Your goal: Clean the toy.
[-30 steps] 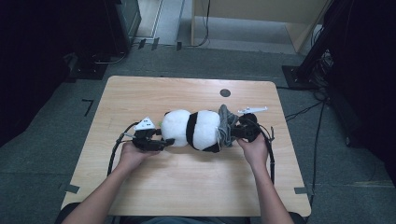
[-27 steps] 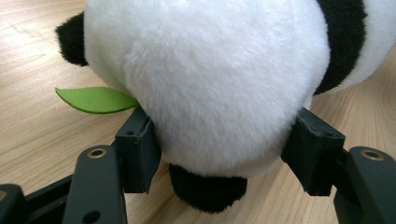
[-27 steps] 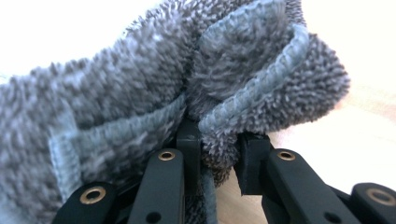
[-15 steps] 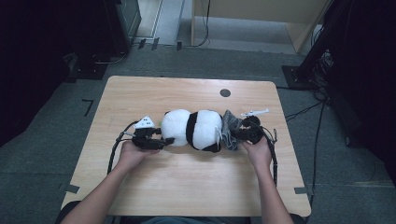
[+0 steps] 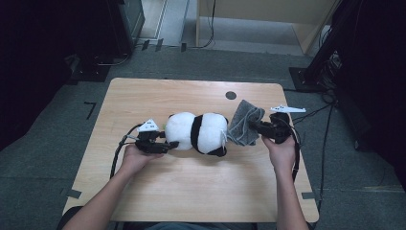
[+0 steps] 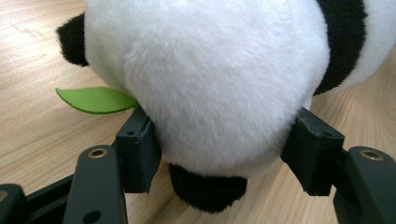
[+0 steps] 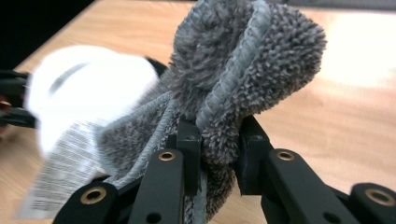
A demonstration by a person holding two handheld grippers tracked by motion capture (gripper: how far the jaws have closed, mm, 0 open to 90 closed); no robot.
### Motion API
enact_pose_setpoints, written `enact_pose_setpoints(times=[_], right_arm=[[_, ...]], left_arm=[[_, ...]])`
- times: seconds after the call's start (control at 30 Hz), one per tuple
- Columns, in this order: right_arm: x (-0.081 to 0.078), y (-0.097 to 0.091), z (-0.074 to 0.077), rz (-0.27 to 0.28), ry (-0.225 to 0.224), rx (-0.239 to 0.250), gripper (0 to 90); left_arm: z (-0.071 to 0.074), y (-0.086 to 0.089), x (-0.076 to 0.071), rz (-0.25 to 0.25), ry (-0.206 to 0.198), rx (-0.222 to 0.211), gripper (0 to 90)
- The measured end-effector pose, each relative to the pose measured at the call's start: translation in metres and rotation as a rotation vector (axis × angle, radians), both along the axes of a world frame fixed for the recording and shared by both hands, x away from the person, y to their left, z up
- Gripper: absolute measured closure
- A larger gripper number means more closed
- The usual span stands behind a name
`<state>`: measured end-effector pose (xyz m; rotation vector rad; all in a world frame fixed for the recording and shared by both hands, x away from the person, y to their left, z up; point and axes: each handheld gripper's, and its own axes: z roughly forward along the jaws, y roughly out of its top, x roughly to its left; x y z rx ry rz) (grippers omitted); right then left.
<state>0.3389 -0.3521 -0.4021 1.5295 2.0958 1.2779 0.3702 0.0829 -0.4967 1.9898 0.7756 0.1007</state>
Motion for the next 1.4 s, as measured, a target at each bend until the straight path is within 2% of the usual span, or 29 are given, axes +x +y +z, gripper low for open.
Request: enact_pose_setpoints(times=[0.17,0.3,0.47,0.57,0.7,0.83,0.93,1.0,1.07,1.17,1.3,1.4], right_arm=[[-0.012,0.006,0.032,0.049,-0.08,0.055,76.2],[-0.021,0.021,0.054,0.1,-0.137,0.07,76.2],[-0.028,0.051,0.068,0.198,-0.171,0.088,76.2],[-0.029,0.072,0.07,0.259,-0.172,0.095,76.2],[-0.025,0.105,0.057,0.333,-0.144,0.069,76.2],[-0.017,0.139,0.033,0.396,-0.084,0.036,76.3],[-0.012,0.162,0.016,0.435,-0.055,0.016,76.3],[-0.009,0.176,0.004,0.451,-0.037,-0.008,76.3],[-0.006,0.188,-0.008,0.451,-0.027,-0.06,76.3],[-0.005,0.197,-0.023,0.447,-0.03,-0.15,76.5],[-0.01,0.196,-0.031,0.43,-0.057,-0.216,76.8],[-0.014,0.189,-0.034,0.411,-0.048,-0.231,77.0]], left_arm=[[0.0,0.0,0.0,0.002,0.002,-0.002,35.0],[0.0,0.0,0.0,0.0,0.0,0.003,35.0],[0.001,-0.001,0.0,0.002,0.001,0.001,35.1],[0.001,-0.001,0.0,0.003,0.002,0.001,35.2],[0.001,-0.001,-0.001,0.004,0.009,0.0,36.0],[0.002,-0.001,-0.001,0.008,0.013,0.0,36.8],[0.002,-0.001,-0.001,0.01,0.02,0.002,37.6],[0.003,-0.002,-0.002,0.015,0.023,0.005,38.1],[0.004,-0.003,-0.002,0.018,0.025,0.012,39.0],[0.004,-0.003,-0.003,0.02,0.028,0.028,40.8],[0.004,-0.003,-0.003,0.02,0.028,0.033,42.1],[0.004,-0.004,-0.003,0.019,0.024,0.039,42.4]])
